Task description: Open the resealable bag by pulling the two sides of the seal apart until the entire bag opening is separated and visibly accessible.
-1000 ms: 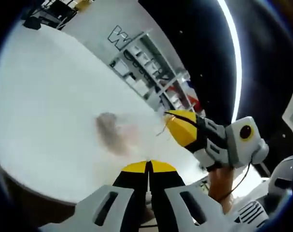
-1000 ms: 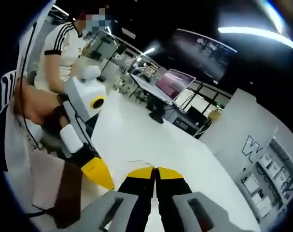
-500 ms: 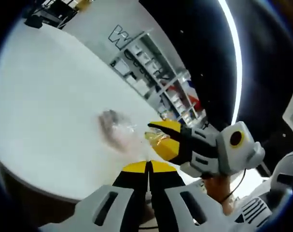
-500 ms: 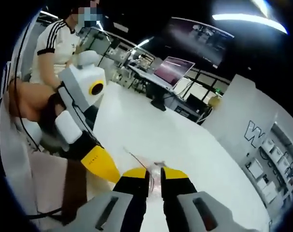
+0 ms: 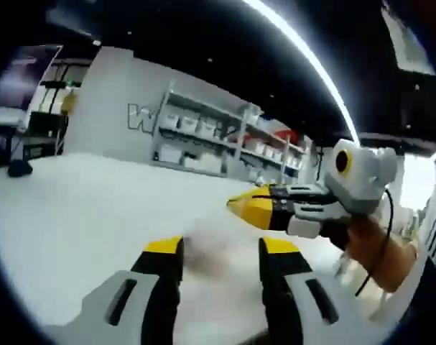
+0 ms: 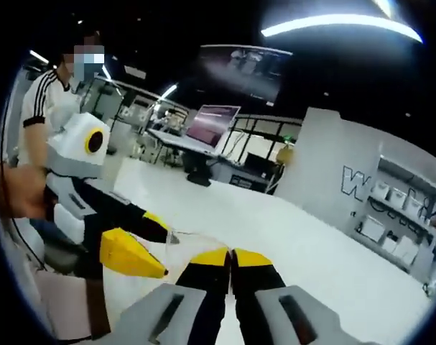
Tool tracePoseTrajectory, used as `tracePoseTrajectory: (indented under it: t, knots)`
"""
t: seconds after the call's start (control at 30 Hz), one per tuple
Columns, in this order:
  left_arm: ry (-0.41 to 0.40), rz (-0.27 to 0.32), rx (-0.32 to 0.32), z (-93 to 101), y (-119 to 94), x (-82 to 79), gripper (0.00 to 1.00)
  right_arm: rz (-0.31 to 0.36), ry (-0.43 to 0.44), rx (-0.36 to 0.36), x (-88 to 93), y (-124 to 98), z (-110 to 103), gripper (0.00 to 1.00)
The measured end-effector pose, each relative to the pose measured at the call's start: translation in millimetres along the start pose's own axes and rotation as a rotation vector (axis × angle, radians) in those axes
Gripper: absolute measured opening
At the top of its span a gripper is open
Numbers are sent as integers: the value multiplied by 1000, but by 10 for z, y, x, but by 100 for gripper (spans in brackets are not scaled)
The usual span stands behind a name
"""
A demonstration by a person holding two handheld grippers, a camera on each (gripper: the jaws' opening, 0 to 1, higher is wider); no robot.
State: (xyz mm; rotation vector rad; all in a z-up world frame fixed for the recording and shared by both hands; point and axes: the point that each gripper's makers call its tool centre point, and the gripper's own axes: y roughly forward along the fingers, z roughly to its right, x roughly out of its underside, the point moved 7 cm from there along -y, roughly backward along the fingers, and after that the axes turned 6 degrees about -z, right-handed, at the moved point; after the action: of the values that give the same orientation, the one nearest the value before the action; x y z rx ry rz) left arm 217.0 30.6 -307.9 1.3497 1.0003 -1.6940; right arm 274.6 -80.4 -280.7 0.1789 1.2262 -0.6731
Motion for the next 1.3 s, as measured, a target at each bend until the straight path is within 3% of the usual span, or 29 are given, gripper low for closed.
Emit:
tracePoseTrajectory:
  t: [0.07,0.13,0.2,0.47,0.93,1.3]
  knots:
    - [11,3,3,-19,71,-30,65,3,21,3,11,13,42,0]
    - [32,-14,4,-49,152,-30,70,6,32,2,16,22,64,0]
    - [39,-48,3,-85,200,-10,70,3,33,6,21,28,77,0]
    - [45,-78,-17,-119,203,56,70,16,60,8,31,36,127,0]
    - [62,-39,-1,-198,428,-51,65,63,94,19,-120,58,336,0]
    - [34,-54,-5,-223,467,-28,65,60,103,16,-121,47,372,0]
